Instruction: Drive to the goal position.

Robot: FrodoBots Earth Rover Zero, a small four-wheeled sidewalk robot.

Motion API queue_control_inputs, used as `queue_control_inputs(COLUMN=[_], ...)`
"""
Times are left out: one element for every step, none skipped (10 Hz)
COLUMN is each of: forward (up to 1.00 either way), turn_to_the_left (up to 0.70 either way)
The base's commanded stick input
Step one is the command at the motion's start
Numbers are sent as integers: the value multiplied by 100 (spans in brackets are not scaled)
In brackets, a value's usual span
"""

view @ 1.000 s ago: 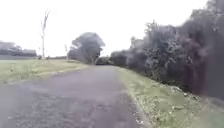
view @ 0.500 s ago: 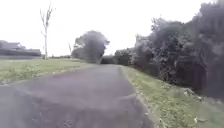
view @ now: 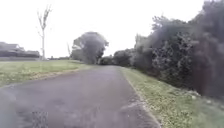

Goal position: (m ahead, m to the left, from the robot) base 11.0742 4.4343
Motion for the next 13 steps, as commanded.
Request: queue_control_inputs(forward=[70, 70, 70, 70, 70, 70, 70, 70, 70, 0, 0, 0, 0], turn_to_the_left=[0, 10, -13, -29, -34, -9, 0, 0, 0, 0, 0, 0, 0])
